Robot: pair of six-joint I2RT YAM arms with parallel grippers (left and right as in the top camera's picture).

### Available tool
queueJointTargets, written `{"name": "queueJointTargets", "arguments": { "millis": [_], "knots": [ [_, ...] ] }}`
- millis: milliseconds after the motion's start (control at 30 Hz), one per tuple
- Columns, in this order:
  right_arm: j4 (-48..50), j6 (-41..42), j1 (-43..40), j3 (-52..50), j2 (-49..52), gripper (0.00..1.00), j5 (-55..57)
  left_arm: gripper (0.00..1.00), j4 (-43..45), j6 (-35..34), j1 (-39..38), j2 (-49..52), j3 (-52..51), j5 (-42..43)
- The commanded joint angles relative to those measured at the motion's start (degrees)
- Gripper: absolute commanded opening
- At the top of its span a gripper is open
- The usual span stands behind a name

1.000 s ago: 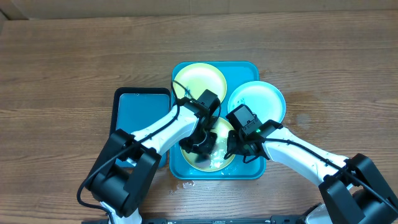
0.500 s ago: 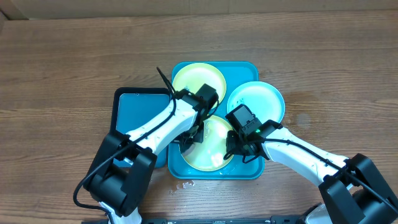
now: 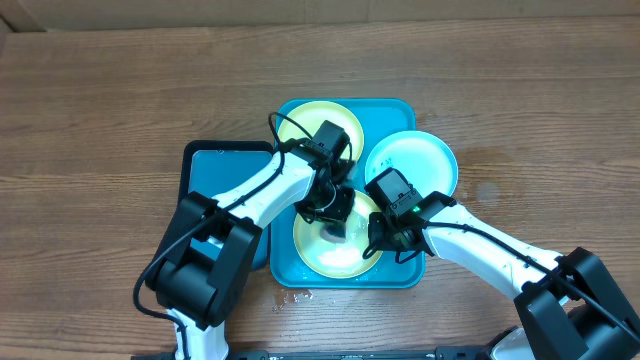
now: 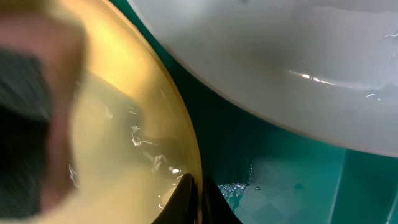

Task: Clean dirty plates on tray and stack at the side
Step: 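Scrub the lower yellow plate with the sponge in the left gripper, then return the sponge to the black tray with the left gripper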

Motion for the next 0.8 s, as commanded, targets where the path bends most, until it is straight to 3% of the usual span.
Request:
{"name": "queueJointTargets", "arguments": {
  "millis": [0,100,167,367,500,567,767],
  "knots": [
    [-0.96,-2.6,0.11,-0.92,1.22,0.04,3.78,0.04,-3.82,12.31,-1.14,2.54,-0.46,19.1],
    [-1.16,-2.64,0.11,-0.92,1.22,0.04,3.96,0.04,-6.67,14.34,-1.2,2.54,-0.46,19.06],
    [-1.18,-4.07,0.11,-0.92,1.22,0.04,3.98,0.04,-7.43,10.88,-1.18,2.54,-0.46,13.99],
    [-1.18,-5.38,0.11,-0.92,1.22,0.04,3.91,0.04,-12.04,-17.44,-1.05,2.51,-0.46,-20.7],
    [-1.16,-5.38,0.11,-0.92,1.22,0.04,3.91,0.04,-18.18,-33.99,-1.14,1.79,-0.44,-37.99],
    [-1.38,-5.38,0.11,-0.92,1.22,0.04,3.91,0.04,-19.63,-36.41,-1.25,0.9,-0.44,-41.38],
    [-2.56,-5.4,0.11,-0.92,1.22,0.04,3.91,0.04,-20.59,-36.22,-1.18,-7.26,-0.39,-40.63]
  ]
}}
